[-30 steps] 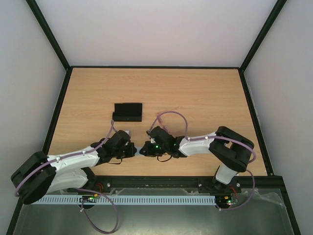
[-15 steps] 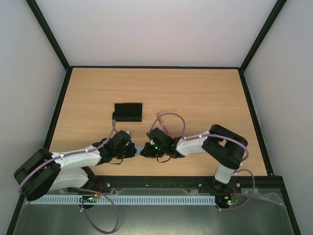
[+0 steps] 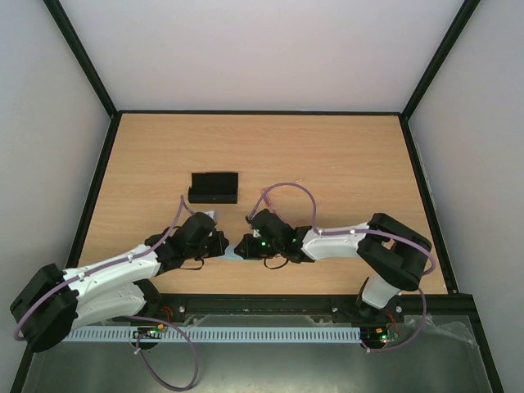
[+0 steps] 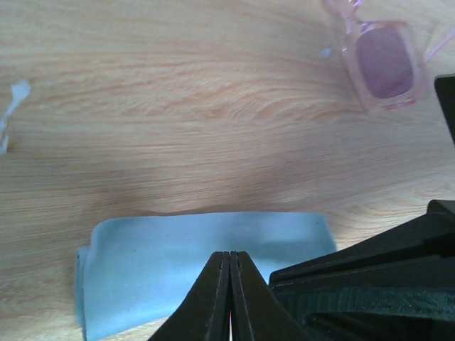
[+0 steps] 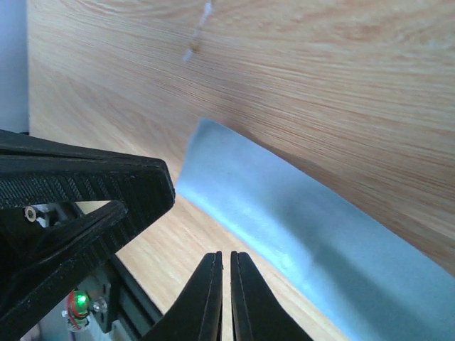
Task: Organize the sunglasses
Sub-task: Adjust the glasses cleaning cloth at the center of the board.
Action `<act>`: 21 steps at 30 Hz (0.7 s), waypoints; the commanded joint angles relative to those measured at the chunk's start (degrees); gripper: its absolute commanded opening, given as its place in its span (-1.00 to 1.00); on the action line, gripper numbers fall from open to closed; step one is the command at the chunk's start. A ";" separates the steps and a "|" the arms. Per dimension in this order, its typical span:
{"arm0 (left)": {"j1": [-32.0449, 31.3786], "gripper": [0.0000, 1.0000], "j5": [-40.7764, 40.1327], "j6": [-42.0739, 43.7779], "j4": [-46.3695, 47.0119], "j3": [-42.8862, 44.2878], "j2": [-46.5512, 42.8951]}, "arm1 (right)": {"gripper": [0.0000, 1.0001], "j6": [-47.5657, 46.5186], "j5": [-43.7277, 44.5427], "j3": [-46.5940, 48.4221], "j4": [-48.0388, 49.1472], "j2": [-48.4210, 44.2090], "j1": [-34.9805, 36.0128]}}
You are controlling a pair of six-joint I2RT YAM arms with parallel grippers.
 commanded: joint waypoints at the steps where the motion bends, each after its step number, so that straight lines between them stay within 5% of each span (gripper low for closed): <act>1: 0.32 -0.95 -0.37 0.61 -4.41 1.92 -1.99 | -0.88 -1.51 2.11 0.98 -3.05 -3.39 -0.22; 21: 0.24 -0.95 -0.78 -1.94 2.87 -7.57 2.77 | -0.90 -0.04 4.87 -4.79 -1.89 0.22 -0.20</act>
